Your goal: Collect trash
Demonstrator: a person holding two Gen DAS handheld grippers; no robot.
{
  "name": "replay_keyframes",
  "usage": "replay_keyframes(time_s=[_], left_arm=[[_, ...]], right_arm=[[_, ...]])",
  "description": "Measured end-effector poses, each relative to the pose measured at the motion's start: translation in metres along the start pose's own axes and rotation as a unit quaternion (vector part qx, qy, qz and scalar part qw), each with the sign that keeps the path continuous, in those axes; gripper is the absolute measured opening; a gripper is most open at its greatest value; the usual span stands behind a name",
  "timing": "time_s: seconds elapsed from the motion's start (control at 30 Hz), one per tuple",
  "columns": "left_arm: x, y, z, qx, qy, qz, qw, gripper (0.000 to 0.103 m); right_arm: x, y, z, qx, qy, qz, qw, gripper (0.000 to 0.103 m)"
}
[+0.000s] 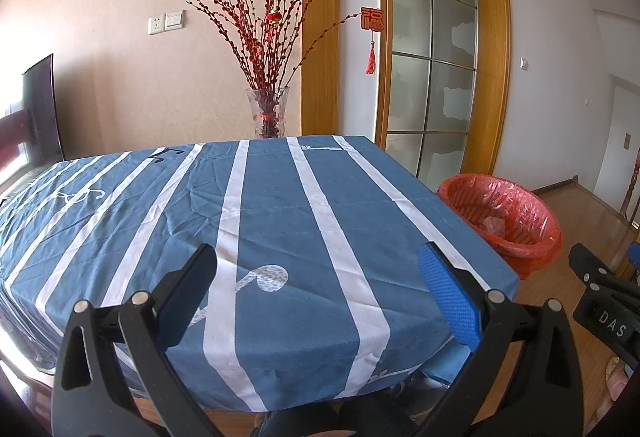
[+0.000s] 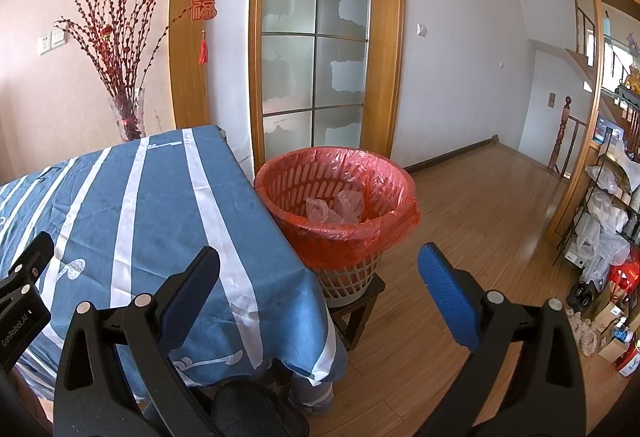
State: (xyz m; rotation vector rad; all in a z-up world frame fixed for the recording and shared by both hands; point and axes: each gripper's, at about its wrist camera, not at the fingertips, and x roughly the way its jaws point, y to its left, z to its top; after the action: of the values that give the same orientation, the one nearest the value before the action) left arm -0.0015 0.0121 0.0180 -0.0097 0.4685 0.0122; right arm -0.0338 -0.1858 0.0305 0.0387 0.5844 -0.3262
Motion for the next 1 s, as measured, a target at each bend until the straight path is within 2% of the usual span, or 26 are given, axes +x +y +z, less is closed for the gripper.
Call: replay_keyframes(time_s=[1.0], left_arm=[[0.0017, -0.0043, -0.0038, 0.000, 0.003, -0.003, 1.0000, 0.099]], right_arm=[[0.0015, 0.0007, -0.0015, -0.001, 0.005, 0.002, 1.000, 0.099]])
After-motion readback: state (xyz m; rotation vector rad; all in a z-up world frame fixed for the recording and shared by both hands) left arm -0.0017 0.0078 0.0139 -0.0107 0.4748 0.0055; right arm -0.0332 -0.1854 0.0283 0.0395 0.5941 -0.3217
